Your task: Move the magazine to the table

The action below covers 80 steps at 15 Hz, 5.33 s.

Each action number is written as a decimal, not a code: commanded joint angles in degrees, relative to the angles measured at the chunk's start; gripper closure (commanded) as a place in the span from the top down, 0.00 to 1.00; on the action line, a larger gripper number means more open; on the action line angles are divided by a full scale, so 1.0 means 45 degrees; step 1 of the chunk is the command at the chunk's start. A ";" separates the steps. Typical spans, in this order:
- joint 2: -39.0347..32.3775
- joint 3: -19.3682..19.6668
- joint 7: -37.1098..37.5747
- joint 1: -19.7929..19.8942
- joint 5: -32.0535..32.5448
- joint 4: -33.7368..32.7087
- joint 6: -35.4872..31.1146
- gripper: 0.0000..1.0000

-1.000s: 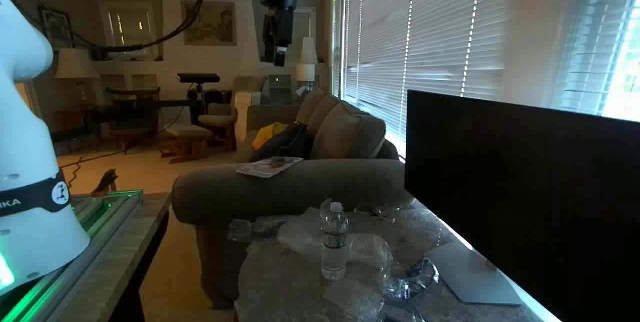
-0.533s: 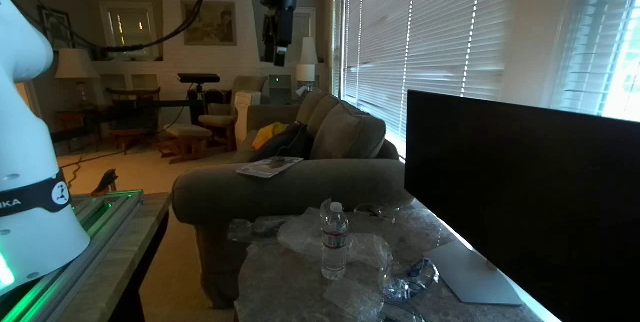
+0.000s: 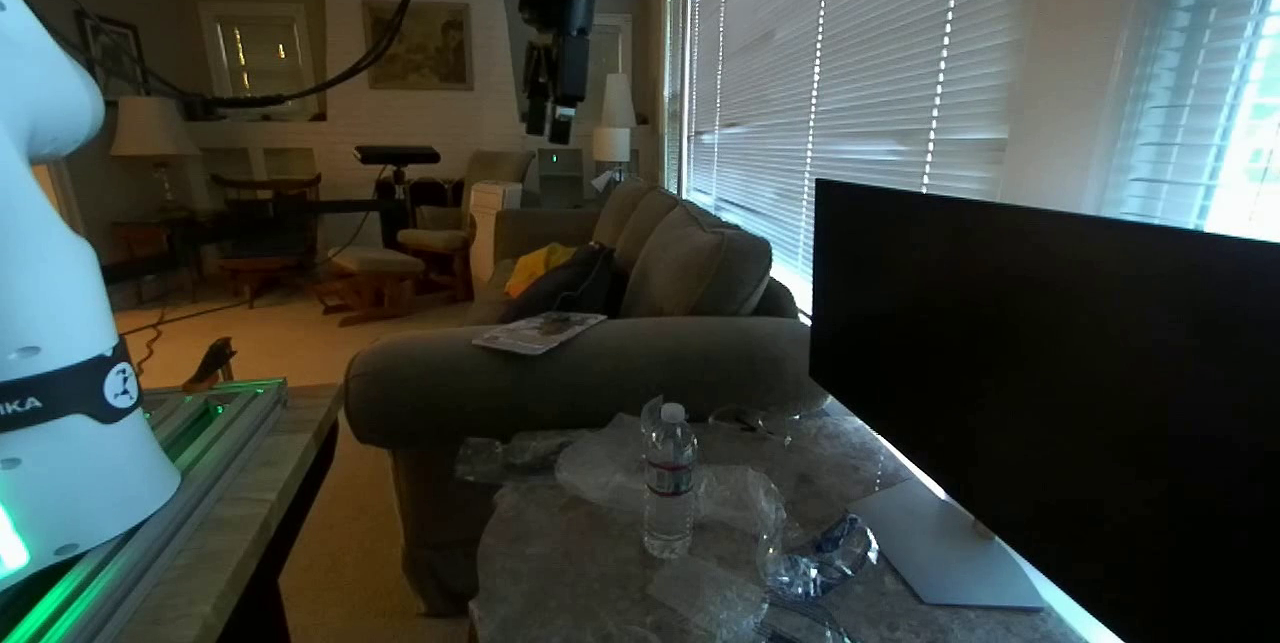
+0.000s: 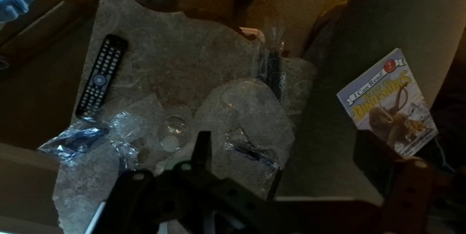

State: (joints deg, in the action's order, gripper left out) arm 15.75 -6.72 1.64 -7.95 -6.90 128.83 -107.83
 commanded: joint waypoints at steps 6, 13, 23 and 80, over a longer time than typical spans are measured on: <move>-0.3018 -0.0901 -0.0991 -0.0994 -0.1471 -0.0176 -0.3357 1.00; -0.5814 -0.1644 -0.1765 -0.1277 -0.2063 -0.0550 -0.5735 1.00; -0.7443 -0.1991 -0.1980 -0.1129 -0.1606 -0.0957 -0.6059 1.00; -1.4745 -0.4161 -0.7448 0.0408 -0.3647 -0.5739 -0.5114 0.66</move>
State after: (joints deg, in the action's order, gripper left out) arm -49.53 -24.73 -33.23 -6.08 -23.40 103.97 -130.07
